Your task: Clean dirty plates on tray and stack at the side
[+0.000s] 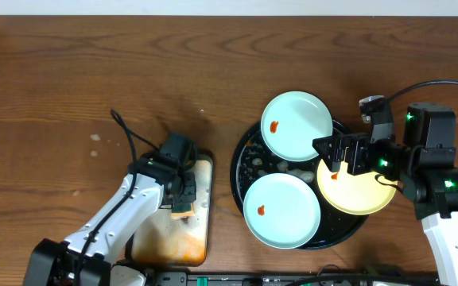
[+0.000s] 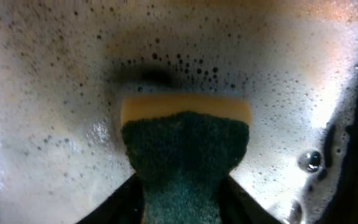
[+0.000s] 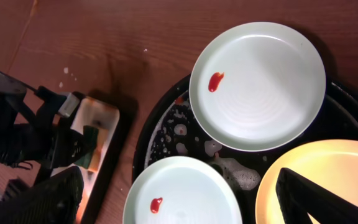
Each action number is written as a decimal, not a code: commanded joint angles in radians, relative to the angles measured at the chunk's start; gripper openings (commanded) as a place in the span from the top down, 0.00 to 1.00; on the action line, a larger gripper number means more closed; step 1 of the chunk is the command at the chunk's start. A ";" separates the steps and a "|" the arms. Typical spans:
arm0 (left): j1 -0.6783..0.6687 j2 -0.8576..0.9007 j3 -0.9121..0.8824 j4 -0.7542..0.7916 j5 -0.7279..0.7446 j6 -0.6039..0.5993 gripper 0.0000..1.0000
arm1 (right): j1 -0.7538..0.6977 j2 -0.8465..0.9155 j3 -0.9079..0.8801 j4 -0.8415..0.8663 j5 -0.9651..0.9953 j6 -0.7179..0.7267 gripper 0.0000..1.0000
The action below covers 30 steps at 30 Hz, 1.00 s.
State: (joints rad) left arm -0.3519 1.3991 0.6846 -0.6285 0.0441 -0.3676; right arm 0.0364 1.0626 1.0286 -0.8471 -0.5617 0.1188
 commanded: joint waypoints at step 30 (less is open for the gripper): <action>-0.003 -0.005 0.231 -0.355 -0.031 -0.134 0.53 | -0.004 0.000 0.018 -0.006 -0.011 0.004 0.04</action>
State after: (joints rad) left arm -0.3553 1.3781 0.9428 -0.9760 0.0189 -0.4210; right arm 0.0368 1.0626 1.0290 -0.8494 -0.5617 0.1188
